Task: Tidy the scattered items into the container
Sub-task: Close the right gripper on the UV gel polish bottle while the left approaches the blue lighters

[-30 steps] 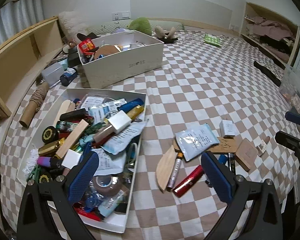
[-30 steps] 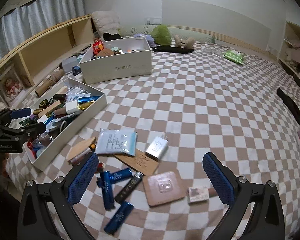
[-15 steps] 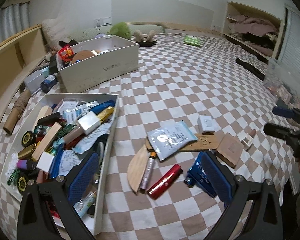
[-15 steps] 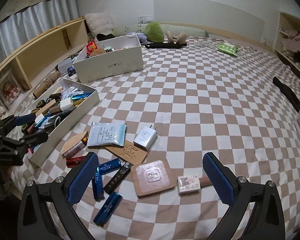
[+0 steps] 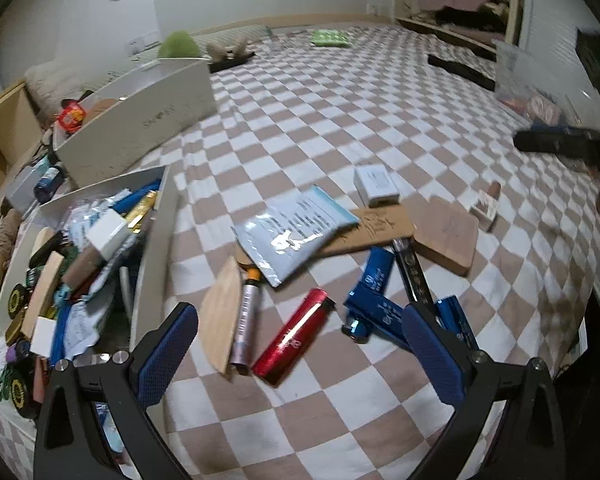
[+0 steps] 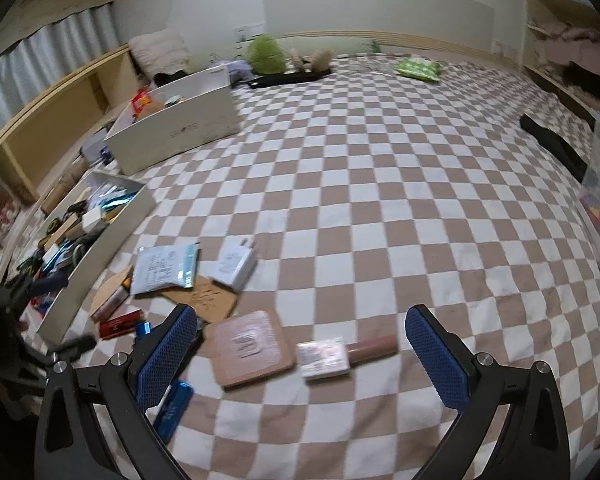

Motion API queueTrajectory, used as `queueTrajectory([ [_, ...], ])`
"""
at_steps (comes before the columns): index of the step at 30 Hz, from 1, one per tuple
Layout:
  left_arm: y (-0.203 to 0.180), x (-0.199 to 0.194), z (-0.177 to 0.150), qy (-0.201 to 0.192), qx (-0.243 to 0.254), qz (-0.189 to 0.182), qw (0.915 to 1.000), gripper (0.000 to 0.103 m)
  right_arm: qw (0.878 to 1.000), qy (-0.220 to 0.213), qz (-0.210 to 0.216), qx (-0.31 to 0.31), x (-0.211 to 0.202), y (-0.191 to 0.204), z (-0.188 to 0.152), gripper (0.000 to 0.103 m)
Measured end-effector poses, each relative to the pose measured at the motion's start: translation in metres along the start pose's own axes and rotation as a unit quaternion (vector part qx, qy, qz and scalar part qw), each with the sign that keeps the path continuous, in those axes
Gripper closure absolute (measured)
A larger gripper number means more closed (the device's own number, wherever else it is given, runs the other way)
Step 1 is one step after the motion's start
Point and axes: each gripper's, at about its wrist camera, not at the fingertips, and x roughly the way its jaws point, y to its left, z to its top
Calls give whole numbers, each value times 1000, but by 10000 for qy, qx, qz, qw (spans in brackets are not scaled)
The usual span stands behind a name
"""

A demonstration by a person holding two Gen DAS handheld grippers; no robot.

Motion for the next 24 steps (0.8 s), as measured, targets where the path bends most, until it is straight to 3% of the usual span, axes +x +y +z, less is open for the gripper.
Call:
queueTrajectory([
  [9,-16,17,-7,243,574,-110,9980,0,9978,-38,-301,595,13,-44,1,0],
  [16,-28,31,-18,475,1189,-340,9912,0,9969,640,-308,-328,45,-45,-16,0],
  [24,-36,39,-17,623,1464,-722,9846,0,9897,1244,41,-701,74,-28,-39,0],
])
